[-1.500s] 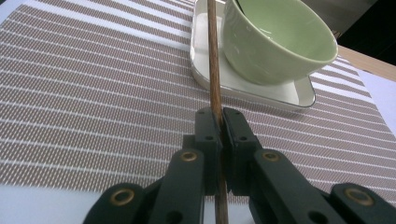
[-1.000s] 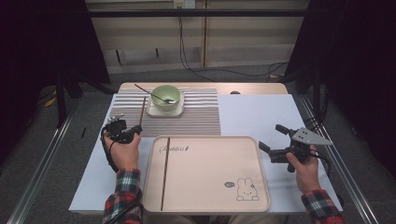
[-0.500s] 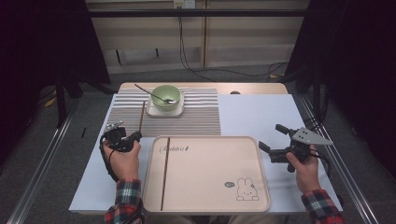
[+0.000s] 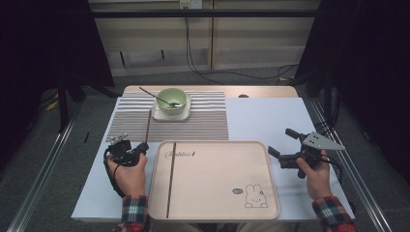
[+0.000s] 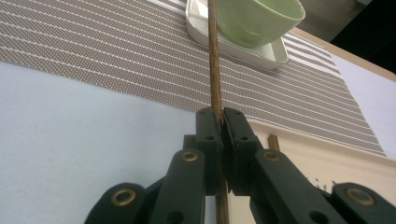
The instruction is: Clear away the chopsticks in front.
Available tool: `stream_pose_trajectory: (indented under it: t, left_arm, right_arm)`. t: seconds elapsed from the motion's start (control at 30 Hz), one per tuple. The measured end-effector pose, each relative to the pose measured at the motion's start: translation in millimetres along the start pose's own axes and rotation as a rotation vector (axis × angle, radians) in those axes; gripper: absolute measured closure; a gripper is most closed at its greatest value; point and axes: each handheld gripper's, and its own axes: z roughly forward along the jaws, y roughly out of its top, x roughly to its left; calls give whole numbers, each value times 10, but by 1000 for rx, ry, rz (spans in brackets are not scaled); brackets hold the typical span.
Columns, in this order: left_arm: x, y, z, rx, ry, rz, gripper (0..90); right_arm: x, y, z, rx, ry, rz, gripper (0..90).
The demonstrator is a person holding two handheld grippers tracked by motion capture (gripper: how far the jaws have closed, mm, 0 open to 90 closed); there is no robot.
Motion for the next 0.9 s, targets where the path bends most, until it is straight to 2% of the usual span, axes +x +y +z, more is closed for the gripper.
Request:
stream_pose_trajectory:
  t: [0.07,0.17,0.2,0.4,0.53,0.7,0.73,0.77,0.87,0.9]
  left_arm:
    - [-4,-14,-25,4,2,15,858]
    - [-35,-35,-62,-3,-7,3,858]
    - [-40,-34,-70,0,-4,16,858]
    - [-79,-52,-112,-8,-19,11,858]
    - [-120,-94,-143,-10,-15,23,858]
    - [-167,-133,-181,-14,-37,14,858]
    - [-177,-146,-195,-15,-47,2,858]
    - [-180,-153,-200,-19,-36,12,858]
    - [-202,-186,-219,-15,-58,-9,858]
    - [-209,-194,-228,-16,-52,4,858]
  right_arm:
    - [0,1,-5,2,1,0,8]
    - [-1,3,-7,1,0,2,8]
    - [-2,2,-6,2,0,-1,8]
    - [4,5,-9,0,3,5,8]
    - [4,5,-9,2,3,6,8]
    - [11,7,-2,-2,9,6,8]
    - [11,9,-3,-4,5,2,8]
    - [14,11,-2,-8,4,6,8]
    - [13,13,-2,-12,4,9,8]
    - [16,14,-4,-12,5,11,8]
